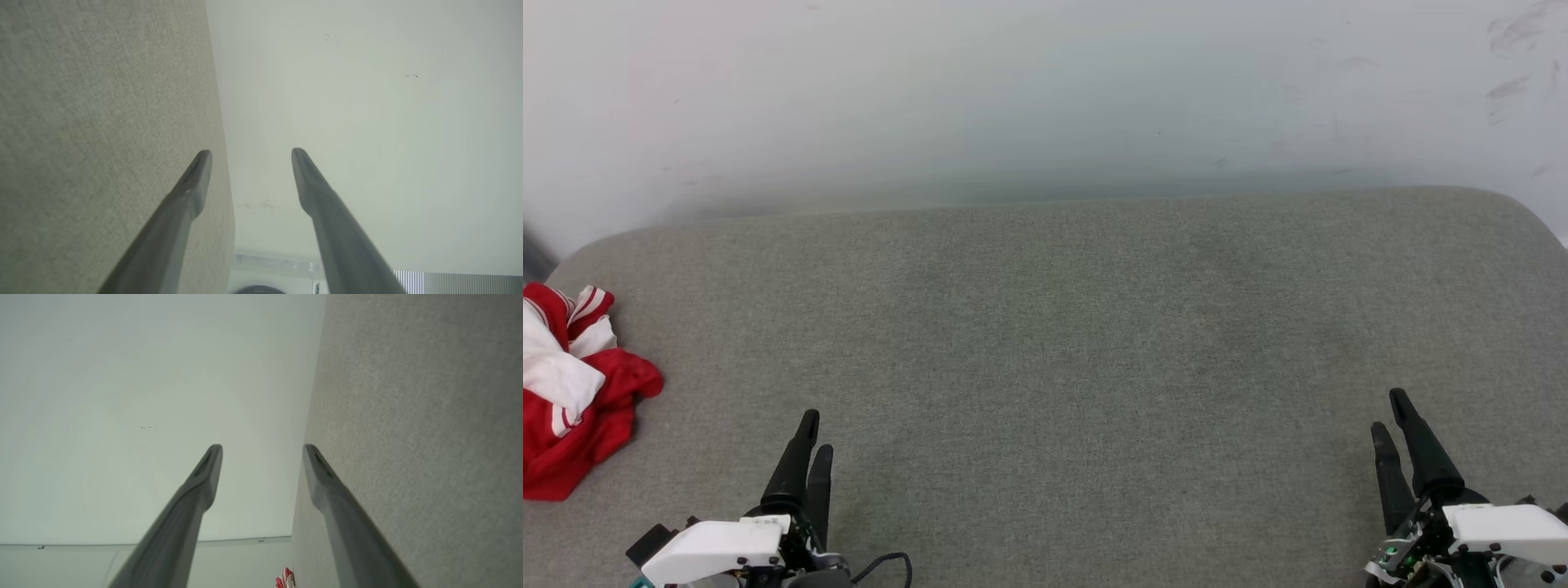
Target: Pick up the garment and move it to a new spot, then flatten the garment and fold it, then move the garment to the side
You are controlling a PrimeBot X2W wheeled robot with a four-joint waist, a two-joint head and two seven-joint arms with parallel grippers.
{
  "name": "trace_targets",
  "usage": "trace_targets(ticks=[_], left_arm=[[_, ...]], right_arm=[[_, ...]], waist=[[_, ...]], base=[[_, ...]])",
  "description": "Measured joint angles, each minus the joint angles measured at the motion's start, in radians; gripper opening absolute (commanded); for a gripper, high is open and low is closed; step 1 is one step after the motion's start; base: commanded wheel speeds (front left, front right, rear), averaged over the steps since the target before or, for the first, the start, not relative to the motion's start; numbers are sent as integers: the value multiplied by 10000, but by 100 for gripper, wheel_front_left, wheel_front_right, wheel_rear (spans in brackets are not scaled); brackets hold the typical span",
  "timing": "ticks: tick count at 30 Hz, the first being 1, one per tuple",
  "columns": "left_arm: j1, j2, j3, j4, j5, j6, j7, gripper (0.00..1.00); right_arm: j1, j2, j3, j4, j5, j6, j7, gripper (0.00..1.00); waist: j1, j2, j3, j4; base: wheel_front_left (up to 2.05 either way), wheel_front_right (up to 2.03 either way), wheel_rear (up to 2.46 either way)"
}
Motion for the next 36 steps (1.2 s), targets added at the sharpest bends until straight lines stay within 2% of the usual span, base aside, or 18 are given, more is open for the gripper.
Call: trace_targets(ticks=[11,18,22,23,24,36], left_arm=[[106,-8,174,-42,594,0,-512,100],[106,-2,800,-209,1778,-2,-819,100],[102,2,1260,-648,2874,79,-1028,100],[101,4,1290,-765,3089,128,-1047,100],[102,0,1264,-1235,3768,303,-1168,100],[298,6,169,-3173,6796,1204,-1567,100]], right_arm=[[126,4,167,-278,-1093,0,-512,100],[128,8,-15,-583,-2819,0,-809,100],[128,10,23,-965,-4203,2,-1011,100],[128,12,44,-1060,-4500,2,-1047,100],[124,12,194,-1384,-5497,2,-1145,100],[119,10,614,-2351,-8725,2,-1572,100]], waist=[[0,0,5,-10],[0,0,14,-11],[0,0,36,-10],[0,0,42,-9],[0,0,58,-4],[-1,0,135,1]], base=[[0,0,0],[0,0,0],[0,0,0],[0,0,0],[0,0,0],[0,0,0]])
